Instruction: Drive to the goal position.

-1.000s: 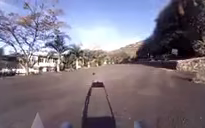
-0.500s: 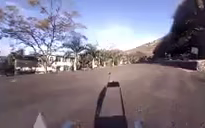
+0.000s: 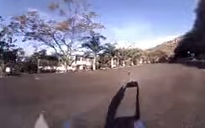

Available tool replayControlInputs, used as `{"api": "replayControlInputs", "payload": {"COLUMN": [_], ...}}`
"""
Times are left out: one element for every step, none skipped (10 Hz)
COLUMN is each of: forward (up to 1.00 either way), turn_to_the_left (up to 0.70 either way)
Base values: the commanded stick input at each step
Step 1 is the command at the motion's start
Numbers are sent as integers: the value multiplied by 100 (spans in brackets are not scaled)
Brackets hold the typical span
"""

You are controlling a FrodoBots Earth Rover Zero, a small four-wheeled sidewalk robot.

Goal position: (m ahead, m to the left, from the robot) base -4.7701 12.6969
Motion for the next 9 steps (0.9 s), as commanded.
{"api": "replayControlInputs", "payload": {"forward": [0, 0, 0, 0, 0, 0, 0, 0, 0], "turn_to_the_left": [50, 50, 50, 50, 50, 50, 50, 50, 50]}}
